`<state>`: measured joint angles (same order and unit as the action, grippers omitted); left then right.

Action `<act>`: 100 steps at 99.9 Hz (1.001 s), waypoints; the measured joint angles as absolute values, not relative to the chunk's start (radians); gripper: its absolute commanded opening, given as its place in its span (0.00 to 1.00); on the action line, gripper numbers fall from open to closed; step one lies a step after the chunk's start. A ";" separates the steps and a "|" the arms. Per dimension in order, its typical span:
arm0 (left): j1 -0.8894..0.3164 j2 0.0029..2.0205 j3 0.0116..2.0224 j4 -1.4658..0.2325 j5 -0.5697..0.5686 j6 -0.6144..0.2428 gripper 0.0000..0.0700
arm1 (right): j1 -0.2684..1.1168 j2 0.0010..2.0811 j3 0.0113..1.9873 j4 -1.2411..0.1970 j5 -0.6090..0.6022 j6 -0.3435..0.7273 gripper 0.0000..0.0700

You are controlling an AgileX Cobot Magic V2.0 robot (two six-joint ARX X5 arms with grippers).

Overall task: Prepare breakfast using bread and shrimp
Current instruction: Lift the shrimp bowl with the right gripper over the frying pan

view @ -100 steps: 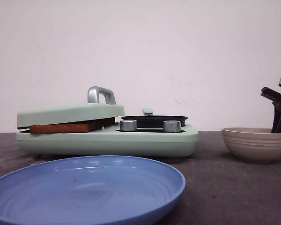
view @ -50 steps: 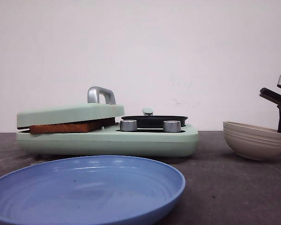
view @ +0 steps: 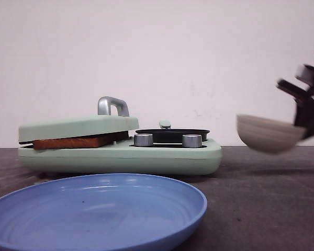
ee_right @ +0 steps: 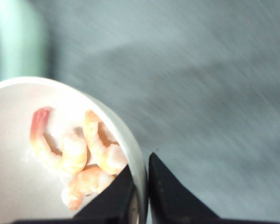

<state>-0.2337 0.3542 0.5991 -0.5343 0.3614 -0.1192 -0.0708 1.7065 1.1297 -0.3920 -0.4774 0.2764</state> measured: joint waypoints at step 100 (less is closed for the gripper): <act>-0.233 0.354 0.599 -0.543 0.361 -0.095 0.71 | 0.318 2.006 1.763 -0.345 -0.051 0.139 0.00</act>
<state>-0.2333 0.3542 0.5991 -0.5434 0.3614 -0.0948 0.3180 2.0060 1.7626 -0.3454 -0.0513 0.1387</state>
